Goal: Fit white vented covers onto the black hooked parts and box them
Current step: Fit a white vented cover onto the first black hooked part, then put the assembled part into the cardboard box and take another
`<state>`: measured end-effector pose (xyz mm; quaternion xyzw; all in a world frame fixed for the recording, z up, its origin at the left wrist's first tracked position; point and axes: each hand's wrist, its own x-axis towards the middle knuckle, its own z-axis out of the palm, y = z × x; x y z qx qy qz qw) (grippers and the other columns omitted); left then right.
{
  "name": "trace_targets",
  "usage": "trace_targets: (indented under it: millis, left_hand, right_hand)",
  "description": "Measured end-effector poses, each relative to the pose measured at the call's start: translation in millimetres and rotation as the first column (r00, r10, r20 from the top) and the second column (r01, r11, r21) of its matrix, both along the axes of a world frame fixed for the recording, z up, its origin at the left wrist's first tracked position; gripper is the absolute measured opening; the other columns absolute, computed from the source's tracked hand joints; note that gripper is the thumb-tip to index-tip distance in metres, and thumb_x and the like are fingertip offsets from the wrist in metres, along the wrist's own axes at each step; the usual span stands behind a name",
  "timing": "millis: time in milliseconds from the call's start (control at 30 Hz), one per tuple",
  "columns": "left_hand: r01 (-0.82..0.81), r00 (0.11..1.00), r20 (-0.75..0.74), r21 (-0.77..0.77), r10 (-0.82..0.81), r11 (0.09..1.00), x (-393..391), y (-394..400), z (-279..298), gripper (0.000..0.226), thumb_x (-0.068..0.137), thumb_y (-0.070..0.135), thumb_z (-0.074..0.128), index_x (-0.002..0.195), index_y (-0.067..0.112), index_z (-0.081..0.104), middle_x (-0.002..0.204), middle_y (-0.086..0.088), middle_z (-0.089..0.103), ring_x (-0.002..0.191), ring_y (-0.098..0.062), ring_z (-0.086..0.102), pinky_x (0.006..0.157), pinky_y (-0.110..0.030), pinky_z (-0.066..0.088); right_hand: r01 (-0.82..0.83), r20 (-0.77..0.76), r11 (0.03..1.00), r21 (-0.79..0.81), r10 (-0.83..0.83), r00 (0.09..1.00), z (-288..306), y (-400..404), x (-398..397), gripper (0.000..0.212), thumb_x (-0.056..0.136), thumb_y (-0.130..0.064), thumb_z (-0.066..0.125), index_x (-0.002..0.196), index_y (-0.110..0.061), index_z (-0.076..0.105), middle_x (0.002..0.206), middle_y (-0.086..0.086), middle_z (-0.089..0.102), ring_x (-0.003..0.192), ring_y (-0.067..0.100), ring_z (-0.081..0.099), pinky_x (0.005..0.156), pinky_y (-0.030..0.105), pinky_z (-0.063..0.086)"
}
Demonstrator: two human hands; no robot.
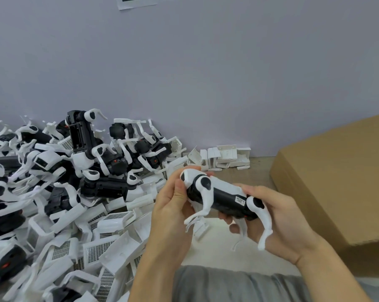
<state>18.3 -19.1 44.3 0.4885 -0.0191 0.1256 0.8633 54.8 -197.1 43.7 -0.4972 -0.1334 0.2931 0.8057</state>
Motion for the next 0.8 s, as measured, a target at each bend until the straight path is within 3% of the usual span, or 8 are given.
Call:
trace_targets:
  millis: [167,300,400,500,567,667,733,800]
  left_hand:
    - [0.076,0.987,-0.146,0.043,-0.069,0.996,5.1,5.4,3.8,0.033,0.1,0.034,0.047,0.11,0.012,0.069,0.117,-0.012,0.067,0.092,-0.025,0.061,0.074,-0.035,0.052]
    - [-0.032,0.989,-0.138,0.099,0.045,0.995,4.7,3.3,-2.9,0.039,0.077,0.041,0.065,0.106,0.015,0.073,0.097,-0.008,0.072,0.08,-0.018,0.07,0.063,-0.032,0.058]
    - [-0.056,0.982,-0.175,0.119,0.076,0.991,3.1,6.2,-6.3,0.044,0.073,0.041,0.064,0.105,0.012,0.073,0.095,-0.011,0.075,0.072,-0.016,0.07,0.059,-0.034,0.059]
    - [0.033,0.975,-0.221,0.093,-0.012,0.995,3.9,3.0,-5.8,0.043,0.077,0.039,0.064,0.107,0.008,0.071,0.096,-0.019,0.071,0.07,-0.025,0.067,0.057,-0.034,0.06]
    - [0.034,0.978,-0.203,-0.026,-0.039,0.999,3.5,3.7,-4.2,0.047,0.08,0.041,0.061,0.113,0.008,0.067,0.102,-0.017,0.071,0.081,-0.03,0.066,0.064,-0.035,0.063]
    - [-0.048,0.981,-0.193,-0.106,0.027,0.993,6.3,4.4,-5.9,0.044,0.095,0.034,0.052,0.131,0.009,0.058,0.117,-0.016,0.072,0.109,-0.037,0.067,0.08,-0.045,0.061]
    - [-0.106,0.966,-0.243,-0.074,0.085,0.992,8.7,3.0,-9.5,0.034,0.102,0.028,0.047,0.128,0.009,0.059,0.118,-0.016,0.072,0.115,-0.037,0.065,0.081,-0.045,0.061]
    - [-0.13,0.954,-0.276,-0.031,0.117,0.991,10.1,0.8,-12.0,0.025,0.104,0.025,0.046,0.117,0.013,0.063,0.115,-0.014,0.072,0.114,-0.035,0.065,0.079,-0.048,0.06]
  right_hand:
    - [0.241,0.308,0.906,-0.347,-0.133,0.942,18.3,-5.2,-1.0,0.031,0.075,-0.038,0.063,0.098,-0.021,0.073,0.096,0.006,0.068,0.079,0.016,0.061,0.069,0.032,0.049]
    - [0.253,0.449,0.746,-0.616,0.069,0.891,34.3,-6.8,-11.6,0.036,0.074,-0.057,0.064,0.105,-0.038,0.067,0.101,-0.014,0.07,0.094,0.007,0.066,0.091,0.032,0.052]
    - [0.37,0.566,0.518,-0.771,0.293,0.771,42.9,-3.7,-19.1,0.022,0.078,-0.047,0.072,0.091,-0.032,0.065,0.086,-0.008,0.065,0.075,0.01,0.061,0.072,0.029,0.052]
    - [0.463,0.582,0.387,-0.798,0.293,0.759,40.4,-5.4,-19.6,0.023,0.08,-0.034,0.071,0.069,-0.022,0.055,0.068,-0.007,0.059,0.056,0.012,0.052,0.053,0.028,0.042]
    - [0.379,0.526,0.529,-0.759,0.157,0.836,41.3,-15.4,-18.3,0.018,0.085,-0.027,0.07,0.072,-0.018,0.061,0.067,-0.004,0.066,0.054,0.009,0.058,0.054,0.026,0.047]
    - [0.393,0.381,0.802,-0.45,-0.226,0.897,46.1,-39.8,-10.3,0.014,0.093,-0.014,0.066,0.093,0.0,0.069,0.083,0.009,0.074,0.067,0.017,0.068,0.062,0.028,0.055]
    - [0.597,0.262,0.779,-0.19,-0.546,0.796,54.0,-57.9,3.2,0.014,0.096,-0.011,0.061,0.092,0.002,0.064,0.088,0.017,0.071,0.064,0.023,0.067,0.058,0.028,0.055]
    - [0.756,0.081,0.653,0.045,-0.756,0.649,70.3,-79.3,19.4,0.012,0.101,-0.011,0.052,0.095,-0.002,0.057,0.087,0.019,0.065,0.061,0.024,0.061,0.052,0.027,0.052]
